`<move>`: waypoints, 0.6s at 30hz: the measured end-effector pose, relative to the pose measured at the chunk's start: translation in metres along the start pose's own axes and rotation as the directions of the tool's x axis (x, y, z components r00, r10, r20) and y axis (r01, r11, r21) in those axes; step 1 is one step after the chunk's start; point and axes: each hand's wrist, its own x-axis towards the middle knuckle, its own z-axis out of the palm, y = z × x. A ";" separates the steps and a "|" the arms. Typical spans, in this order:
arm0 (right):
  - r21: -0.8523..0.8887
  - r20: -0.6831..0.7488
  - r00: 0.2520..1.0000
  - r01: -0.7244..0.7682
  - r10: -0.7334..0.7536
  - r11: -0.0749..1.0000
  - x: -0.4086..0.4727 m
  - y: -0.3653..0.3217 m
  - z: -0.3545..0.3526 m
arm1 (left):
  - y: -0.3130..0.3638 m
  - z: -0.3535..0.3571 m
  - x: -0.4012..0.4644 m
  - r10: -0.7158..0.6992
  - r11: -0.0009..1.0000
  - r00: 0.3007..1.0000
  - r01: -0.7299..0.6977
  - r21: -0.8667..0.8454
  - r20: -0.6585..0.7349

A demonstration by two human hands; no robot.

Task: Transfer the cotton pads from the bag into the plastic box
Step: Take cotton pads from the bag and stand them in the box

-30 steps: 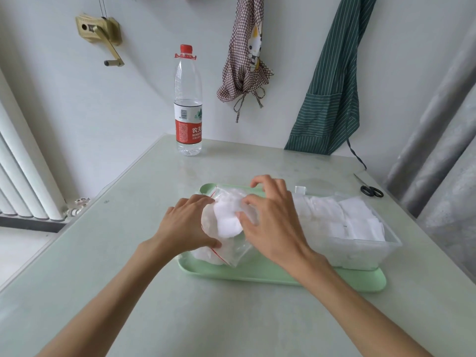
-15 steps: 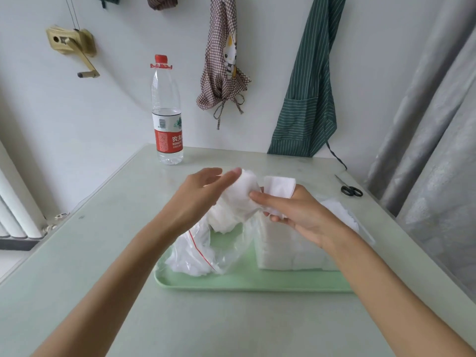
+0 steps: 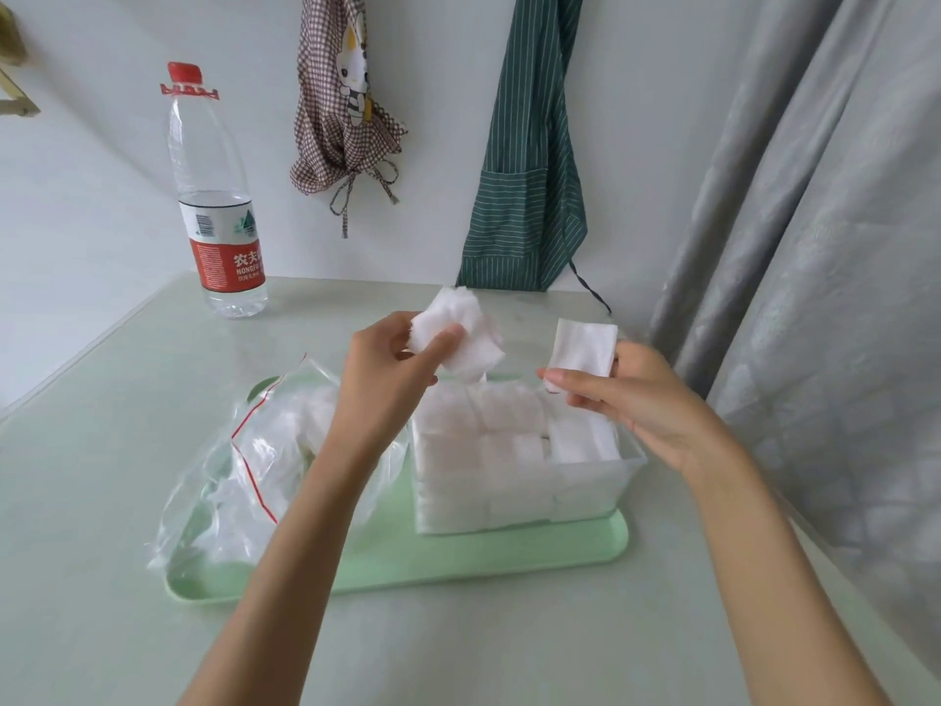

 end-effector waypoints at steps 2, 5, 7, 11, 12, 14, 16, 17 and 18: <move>-0.039 0.051 0.999 -0.014 0.016 0.999 0.003 0.006 -0.002 | 0.002 0.000 0.004 0.030 1.000 0.999 -0.029 0.009 -0.016; -0.236 0.127 0.991 0.059 -0.029 0.970 0.009 0.011 -0.003 | 0.001 -0.006 0.005 0.023 1.000 1.000 -0.023 -0.005 -0.009; -0.333 0.160 0.984 0.130 -0.080 0.934 0.012 0.011 -0.002 | 0.000 -0.011 0.007 0.008 1.000 1.000 -0.008 -0.011 -0.021; -0.449 0.305 0.952 0.164 -0.022 0.878 0.011 0.015 0.001 | -0.001 -0.021 0.009 -0.038 0.999 0.999 0.038 -0.004 -0.020; -0.465 0.349 0.937 0.178 -0.005 0.867 0.010 0.016 0.001 | -0.001 -0.023 0.010 -0.045 0.999 0.999 0.045 0.005 -0.013; -0.521 0.399 0.917 0.209 0.019 0.828 0.007 0.017 0.000 | -0.001 -0.023 0.010 -0.052 0.998 0.999 0.052 0.023 0.012; -0.601 0.385 0.923 0.237 0.017 0.764 0.005 0.017 0.001 | -0.001 -0.020 0.010 -0.067 0.998 0.997 0.066 0.021 0.039; -0.633 0.353 0.935 0.253 -0.018 0.731 0.006 0.018 0.000 | -0.001 -0.018 0.010 -0.076 0.997 0.996 0.075 0.017 0.051; -0.653 0.310 0.947 0.275 -0.082 0.706 0.006 0.018 0.000 | -0.002 -0.017 0.010 -0.085 0.996 0.995 0.085 0.012 0.061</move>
